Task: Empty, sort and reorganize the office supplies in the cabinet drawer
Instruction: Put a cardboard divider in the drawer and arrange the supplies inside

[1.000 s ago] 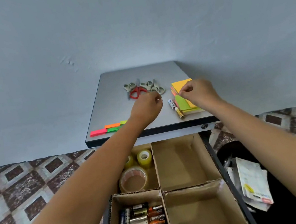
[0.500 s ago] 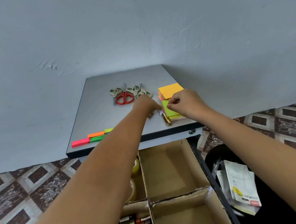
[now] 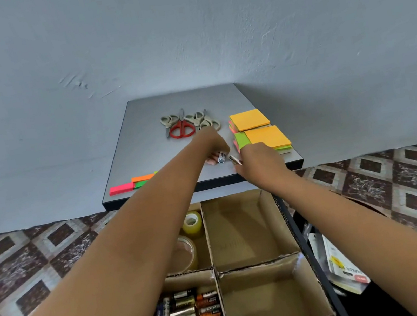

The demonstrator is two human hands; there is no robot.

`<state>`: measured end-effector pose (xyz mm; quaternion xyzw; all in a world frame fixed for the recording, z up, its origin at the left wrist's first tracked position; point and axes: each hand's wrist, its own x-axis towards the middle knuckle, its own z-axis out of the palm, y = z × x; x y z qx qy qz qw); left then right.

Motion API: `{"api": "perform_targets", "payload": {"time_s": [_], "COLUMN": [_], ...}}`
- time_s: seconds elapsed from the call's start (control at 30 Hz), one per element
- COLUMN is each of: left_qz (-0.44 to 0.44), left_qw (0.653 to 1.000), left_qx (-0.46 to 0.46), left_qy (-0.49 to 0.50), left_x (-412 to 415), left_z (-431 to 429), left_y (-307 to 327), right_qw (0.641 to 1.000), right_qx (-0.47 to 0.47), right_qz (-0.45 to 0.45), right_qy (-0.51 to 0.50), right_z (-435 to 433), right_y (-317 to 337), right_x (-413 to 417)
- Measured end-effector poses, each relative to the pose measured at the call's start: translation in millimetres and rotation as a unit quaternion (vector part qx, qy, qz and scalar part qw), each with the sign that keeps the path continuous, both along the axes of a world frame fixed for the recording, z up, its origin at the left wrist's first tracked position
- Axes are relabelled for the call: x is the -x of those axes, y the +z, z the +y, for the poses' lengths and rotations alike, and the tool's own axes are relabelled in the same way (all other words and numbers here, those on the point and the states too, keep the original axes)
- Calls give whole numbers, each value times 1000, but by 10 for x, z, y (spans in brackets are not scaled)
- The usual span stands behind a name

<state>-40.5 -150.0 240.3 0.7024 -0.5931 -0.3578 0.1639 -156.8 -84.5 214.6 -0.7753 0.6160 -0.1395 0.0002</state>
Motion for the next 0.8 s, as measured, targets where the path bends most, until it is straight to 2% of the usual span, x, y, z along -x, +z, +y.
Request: {"api": "perform_targets", "payload": {"time_s": [0.1, 0.2, 0.37, 0.5, 0.6, 0.7, 0.8], "left_qz": [41, 109, 219, 257, 201, 96, -23], "left_qw": [998, 990, 967, 960, 977, 992, 989], "left_qx": [42, 80, 117, 96, 65, 50, 63], "left_qy": [19, 44, 63, 56, -5, -70, -129], "left_x": [-97, -250, -532, -727, -837, -897, -896], "left_z": [104, 313, 944, 1568, 1931, 2122, 2234], "left_y": [33, 112, 144, -45, -342, -751, -1089], "right_qw": [998, 989, 940, 911, 908, 903, 907], "right_qx": [-27, -63, -101, -127, -142, -149, -143], "right_qz": [-41, -131, -325, -391, -390, -393, -386], "right_qy": [-24, -20, 13, 36, 63, 88, 91], "right_z": [-22, 0, 293, 684, 985, 1227, 1401], "right_y": [1, 21, -8, -161, -338, -568, -821], "right_x": [-2, 41, 75, 28, -24, -77, -101]}}
